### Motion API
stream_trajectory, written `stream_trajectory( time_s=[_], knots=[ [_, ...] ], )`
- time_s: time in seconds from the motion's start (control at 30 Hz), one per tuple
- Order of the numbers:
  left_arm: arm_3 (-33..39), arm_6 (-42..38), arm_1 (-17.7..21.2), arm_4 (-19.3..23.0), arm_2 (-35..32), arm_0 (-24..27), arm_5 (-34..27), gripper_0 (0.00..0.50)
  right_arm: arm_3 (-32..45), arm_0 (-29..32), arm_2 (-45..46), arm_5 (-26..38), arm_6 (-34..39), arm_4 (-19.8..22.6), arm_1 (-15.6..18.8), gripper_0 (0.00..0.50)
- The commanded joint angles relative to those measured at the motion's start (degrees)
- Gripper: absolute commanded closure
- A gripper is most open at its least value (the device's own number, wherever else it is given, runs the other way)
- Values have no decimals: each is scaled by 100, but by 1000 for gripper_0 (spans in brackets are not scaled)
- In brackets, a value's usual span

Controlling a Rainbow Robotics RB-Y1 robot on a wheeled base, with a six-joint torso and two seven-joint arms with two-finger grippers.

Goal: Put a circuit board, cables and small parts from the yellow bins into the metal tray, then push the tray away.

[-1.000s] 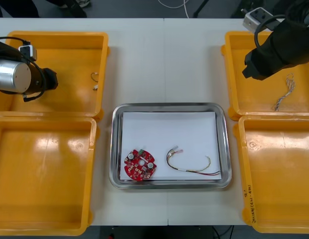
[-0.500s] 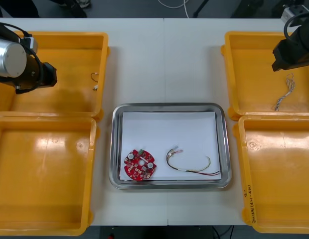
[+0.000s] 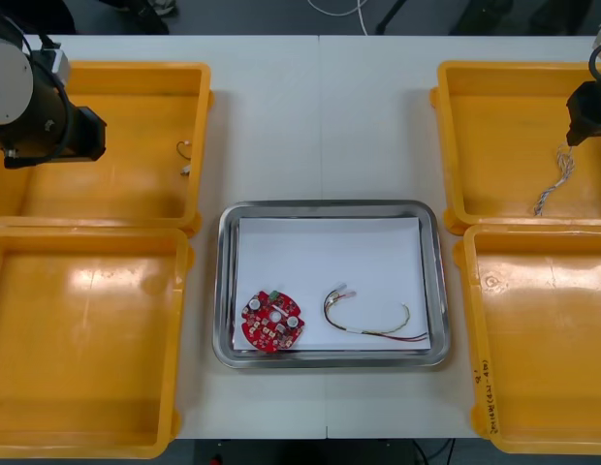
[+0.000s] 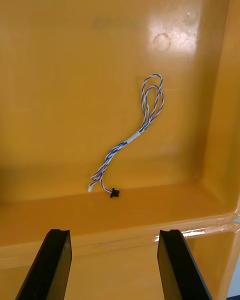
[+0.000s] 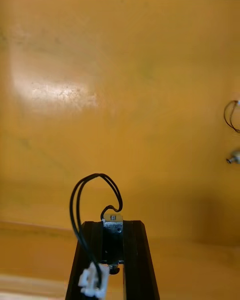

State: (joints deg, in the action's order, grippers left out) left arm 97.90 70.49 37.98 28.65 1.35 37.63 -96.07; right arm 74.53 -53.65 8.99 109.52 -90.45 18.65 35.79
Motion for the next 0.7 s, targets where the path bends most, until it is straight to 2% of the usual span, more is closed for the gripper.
stream_trajectory(
  time_s=[0.03, 0.23, 0.43, 0.7],
  knots=[
    [854, 580, -203, 88, -144, -10, -668, 498, -369, -488, 445, -256, 212, -72, 25, 0],
    [1601, 483, -397, 299, -3, -10, -1362, 499, -765, -620, 683, -563, 300, -134, 25, 0],
    [2084, 299, -502, 360, 542, -1, -1393, 499, -897, -673, 683, -853, 327, -187, 34, 0],
    [2163, -422, -599, 712, 1447, 324, -1393, 498, -1160, -805, 718, -1020, 555, -292, 34, 0]
  ],
)
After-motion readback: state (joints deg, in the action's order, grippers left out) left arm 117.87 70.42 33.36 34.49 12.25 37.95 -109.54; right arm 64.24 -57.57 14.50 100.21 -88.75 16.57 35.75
